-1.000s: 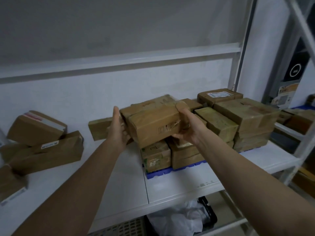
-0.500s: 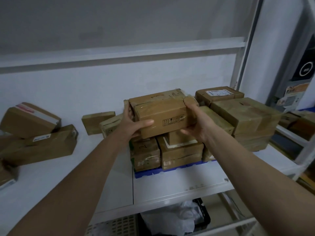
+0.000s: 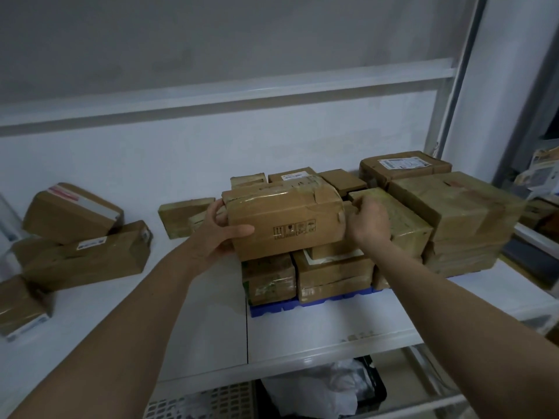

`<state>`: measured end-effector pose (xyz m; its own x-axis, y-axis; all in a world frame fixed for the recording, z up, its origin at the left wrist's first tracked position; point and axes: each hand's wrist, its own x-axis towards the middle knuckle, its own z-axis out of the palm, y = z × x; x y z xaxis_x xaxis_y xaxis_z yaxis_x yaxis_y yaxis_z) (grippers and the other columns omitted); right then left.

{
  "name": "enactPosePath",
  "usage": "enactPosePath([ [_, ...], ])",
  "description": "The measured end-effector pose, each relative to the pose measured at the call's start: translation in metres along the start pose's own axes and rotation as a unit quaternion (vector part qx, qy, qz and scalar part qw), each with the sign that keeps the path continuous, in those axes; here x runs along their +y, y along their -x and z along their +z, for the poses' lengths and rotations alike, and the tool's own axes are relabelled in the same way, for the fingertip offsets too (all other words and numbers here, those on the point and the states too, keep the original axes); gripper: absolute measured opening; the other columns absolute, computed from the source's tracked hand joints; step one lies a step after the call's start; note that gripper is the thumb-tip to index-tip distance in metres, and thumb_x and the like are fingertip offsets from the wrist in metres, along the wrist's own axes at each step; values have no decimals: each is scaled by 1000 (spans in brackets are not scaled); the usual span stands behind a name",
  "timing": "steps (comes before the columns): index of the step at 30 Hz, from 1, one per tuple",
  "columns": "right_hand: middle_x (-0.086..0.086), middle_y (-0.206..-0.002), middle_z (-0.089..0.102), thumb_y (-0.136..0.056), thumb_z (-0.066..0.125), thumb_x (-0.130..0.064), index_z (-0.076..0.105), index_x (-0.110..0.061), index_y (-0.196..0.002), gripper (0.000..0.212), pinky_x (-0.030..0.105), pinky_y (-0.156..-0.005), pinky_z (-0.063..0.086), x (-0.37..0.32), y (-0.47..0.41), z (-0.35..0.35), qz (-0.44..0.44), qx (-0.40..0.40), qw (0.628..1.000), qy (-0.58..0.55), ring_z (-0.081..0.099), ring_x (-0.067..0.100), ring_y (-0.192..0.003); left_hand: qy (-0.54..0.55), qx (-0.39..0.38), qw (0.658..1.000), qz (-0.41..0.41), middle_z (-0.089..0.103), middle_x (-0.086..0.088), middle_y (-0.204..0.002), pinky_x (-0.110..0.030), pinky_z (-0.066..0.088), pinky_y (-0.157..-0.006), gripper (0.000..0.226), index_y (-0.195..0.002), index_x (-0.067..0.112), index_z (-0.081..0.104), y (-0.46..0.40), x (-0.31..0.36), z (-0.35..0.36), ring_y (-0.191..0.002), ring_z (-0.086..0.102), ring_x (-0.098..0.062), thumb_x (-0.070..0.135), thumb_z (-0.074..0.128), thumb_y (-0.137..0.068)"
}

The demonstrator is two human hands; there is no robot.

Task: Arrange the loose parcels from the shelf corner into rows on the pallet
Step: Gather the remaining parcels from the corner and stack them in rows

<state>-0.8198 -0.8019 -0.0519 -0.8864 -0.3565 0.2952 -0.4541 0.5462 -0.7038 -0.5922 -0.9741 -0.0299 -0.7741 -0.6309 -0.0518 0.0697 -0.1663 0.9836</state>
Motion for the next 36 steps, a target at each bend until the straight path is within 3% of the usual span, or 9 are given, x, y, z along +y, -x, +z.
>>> enactPosePath([
  [3, 17, -134, 43, -88, 59, -31, 48, -13, -128, 44, 42, -103, 35, 3, 2, 4, -109, -53, 980, 158, 36, 34, -126, 14, -21, 1000, -11, 68, -2, -115, -48, 57, -80, 116, -140, 31, 41, 7, 1, -8, -107, 63, -27, 11, 95, -40],
  [5, 17, -140, 37, -87, 57, -43, 42, -15, -134, 57, 45, -106, 31, 0, 1, 4, -125, -99, 967, 199, 31, 36, -130, 22, -27, 999, -17, 62, -5, -125, -51, 54, -86, 126, -139, 31, 45, 11, 2, -13, -113, 59, -31, 17, 98, -26],
  [9, 13, -149, 31, -81, 55, -61, 35, -20, -141, 76, 52, -110, 23, -7, -9, -1, -142, -197, 938, 249, 24, 37, -136, 24, -40, 999, -20, 55, -9, -134, -53, 51, -92, 127, -138, 31, 47, 18, 4, -24, -120, 53, -34, 21, 98, -22],
  [15, 9, -149, 30, -62, 81, -51, 24, -15, -141, 104, 58, -112, 18, -25, -23, -4, -177, -291, 869, 358, 18, 35, -141, 28, -31, 998, -38, 49, -12, -140, -57, 43, -101, 138, -143, 30, 39, 25, 5, -30, -125, 49, -37, 17, 98, -19],
  [20, 12, -150, 20, -61, 85, -40, 8, -27, -150, 119, 59, -111, 22, -36, -29, -4, -204, -307, 823, 431, 14, 38, -140, -6, -44, 998, -51, 52, -9, -137, -58, 42, -101, 125, -138, 33, 45, 32, 2, -37, -123, 52, -35, 20, 98, -25],
  [22, 13, -148, 20, -60, 86, -40, 11, -31, -150, 117, 57, -110, 25, -39, -29, -4, -211, -306, 809, 455, 14, 38, -139, -13, -43, 997, -59, 57, -8, -131, -56, 44, -101, 123, -136, 34, 48, 34, 1, -42, -120, 54, -34, 18, 98, -25],
  [28, 14, -144, 26, -59, 86, -38, 24, -21, -143, 106, 53, -109, 28, -42, -26, -1, -228, -290, 812, 452, 21, 37, -136, -16, -30, 996, -79, 63, -3, -121, -46, 54, -88, 117, -129, 37, 53, 39, 0, -48, -113, 60, -29, 15, 98, -23],
  [31, 13, -145, 31, -59, 86, -33, 22, -12, -142, 107, 55, -109, 28, -53, -28, -4, -229, -259, 839, 420, 26, 35, -135, -20, -39, 996, -82, 64, -2, -120, -46, 55, -87, 115, -131, 37, 52, 39, -2, -48, -113, 60, -29, 13, 97, -28],
  [36, 12, -135, 40, -58, 87, -29, 30, -14, -131, 94, 54, -101, 35, -67, -42, -31, -224, -217, 880, 357, 34, 35, -128, -15, -18, 996, -86, 60, -4, -125, -44, 56, -85, 107, -137, 37, 44, 35, -11, -44, -112, 60, -29, 6, 88, -45],
])
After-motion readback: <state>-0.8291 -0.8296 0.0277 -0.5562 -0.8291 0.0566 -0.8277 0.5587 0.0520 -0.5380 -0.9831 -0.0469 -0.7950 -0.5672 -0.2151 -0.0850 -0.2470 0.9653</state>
